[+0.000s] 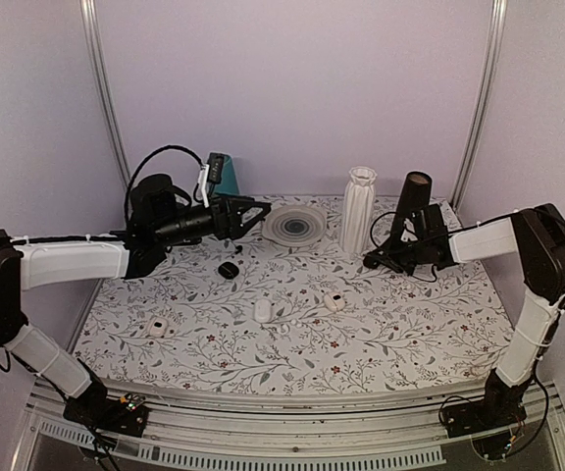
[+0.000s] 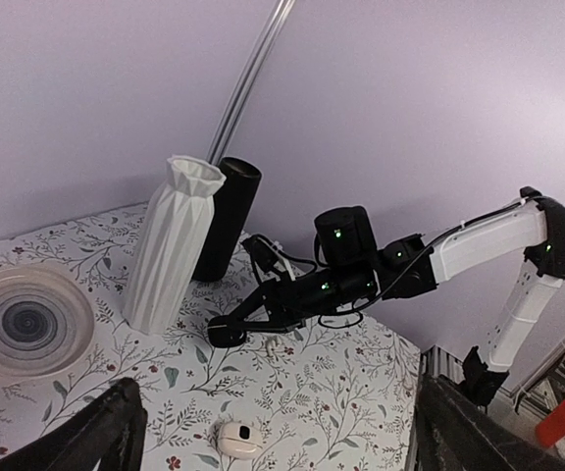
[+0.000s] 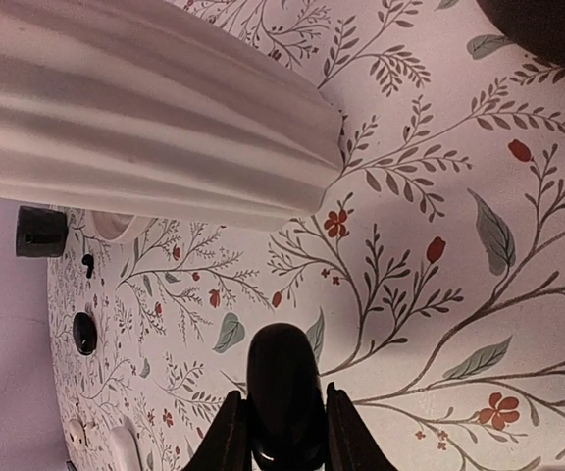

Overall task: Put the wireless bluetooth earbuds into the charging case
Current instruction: Place the charging case with the earbuds at the center of the board.

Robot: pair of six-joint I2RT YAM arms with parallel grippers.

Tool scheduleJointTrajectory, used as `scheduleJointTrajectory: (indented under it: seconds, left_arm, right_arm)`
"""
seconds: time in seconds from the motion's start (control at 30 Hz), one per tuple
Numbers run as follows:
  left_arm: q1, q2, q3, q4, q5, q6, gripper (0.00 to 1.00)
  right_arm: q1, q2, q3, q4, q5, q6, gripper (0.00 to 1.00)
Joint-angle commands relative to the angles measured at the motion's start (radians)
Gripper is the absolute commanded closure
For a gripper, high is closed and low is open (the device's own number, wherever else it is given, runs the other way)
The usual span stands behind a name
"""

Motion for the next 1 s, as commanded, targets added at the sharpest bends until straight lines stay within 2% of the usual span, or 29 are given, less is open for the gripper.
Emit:
scheduleJointTrajectory:
  seconds: [0.0,0.17,0.53,0.87,0.97]
  left_arm:
    - [0.012,0.011,0.026,-0.027,0.019,0.001,0.04]
    - [0.01,0.027,0.042,-0.037,0.04,-0.002,0.04]
    - [0.01,0.066,0.081,-0.073,0.063,-0.002,0.04]
    - [0.008,0.096,0.099,-0.055,0.074,-0.019,0.04]
    - [0.008,0.099,0.098,-0.051,0.074,-0.02,0.04]
  right_arm:
    - [-0.013,0.047,0.043,-0.001,-0.041,-0.019,0.96]
    - [-0.015,0.078,0.06,-0.02,-0.043,-0.035,0.88]
    - [-0.015,0.059,0.085,-0.115,0.019,-0.095,0.55]
    - [-0.014,-0.053,0.027,-0.17,0.102,-0.142,0.4]
    - [-0.005,-0.095,-0.003,-0.17,0.104,-0.147,0.38]
